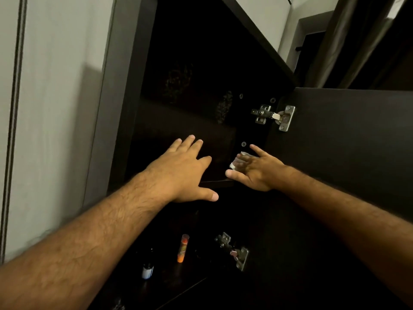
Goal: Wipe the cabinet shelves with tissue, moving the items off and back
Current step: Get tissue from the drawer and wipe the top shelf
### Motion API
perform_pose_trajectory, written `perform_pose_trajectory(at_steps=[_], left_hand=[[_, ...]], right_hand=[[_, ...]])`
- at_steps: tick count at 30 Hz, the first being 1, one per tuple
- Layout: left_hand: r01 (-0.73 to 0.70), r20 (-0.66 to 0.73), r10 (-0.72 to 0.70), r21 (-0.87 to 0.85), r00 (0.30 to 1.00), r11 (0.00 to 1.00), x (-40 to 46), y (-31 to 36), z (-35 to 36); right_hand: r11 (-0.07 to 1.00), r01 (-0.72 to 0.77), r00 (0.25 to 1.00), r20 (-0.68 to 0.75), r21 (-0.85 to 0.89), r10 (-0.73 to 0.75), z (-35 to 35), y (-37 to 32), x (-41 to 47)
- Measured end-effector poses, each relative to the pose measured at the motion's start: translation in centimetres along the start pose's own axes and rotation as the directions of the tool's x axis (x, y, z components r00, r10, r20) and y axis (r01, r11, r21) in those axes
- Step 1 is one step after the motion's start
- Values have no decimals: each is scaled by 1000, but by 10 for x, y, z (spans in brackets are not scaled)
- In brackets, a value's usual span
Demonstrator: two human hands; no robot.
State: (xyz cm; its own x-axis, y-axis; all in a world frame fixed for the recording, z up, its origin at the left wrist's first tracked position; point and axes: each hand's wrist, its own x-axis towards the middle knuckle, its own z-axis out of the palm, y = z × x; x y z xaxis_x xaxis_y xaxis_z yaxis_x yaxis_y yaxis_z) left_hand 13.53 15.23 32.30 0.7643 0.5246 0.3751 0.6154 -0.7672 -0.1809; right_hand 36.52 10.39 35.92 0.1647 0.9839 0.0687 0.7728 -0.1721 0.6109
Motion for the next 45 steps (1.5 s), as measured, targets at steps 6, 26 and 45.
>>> perform_pose_trajectory(at_steps=[6,26,45], left_hand=[[-6,27,6,-15,1000,1000,-1,0,-1],[52,90,-50,-17,995,999,4,2,0],[43,93,-39,-48,995,998,2,1,1]], right_hand=[[979,77,993,-70,-189,-91,-3,11,-38],[925,-346,909,-303,-160,287,-2,4,46],[684,-436,900,-300,-584,317,-47,16,46]])
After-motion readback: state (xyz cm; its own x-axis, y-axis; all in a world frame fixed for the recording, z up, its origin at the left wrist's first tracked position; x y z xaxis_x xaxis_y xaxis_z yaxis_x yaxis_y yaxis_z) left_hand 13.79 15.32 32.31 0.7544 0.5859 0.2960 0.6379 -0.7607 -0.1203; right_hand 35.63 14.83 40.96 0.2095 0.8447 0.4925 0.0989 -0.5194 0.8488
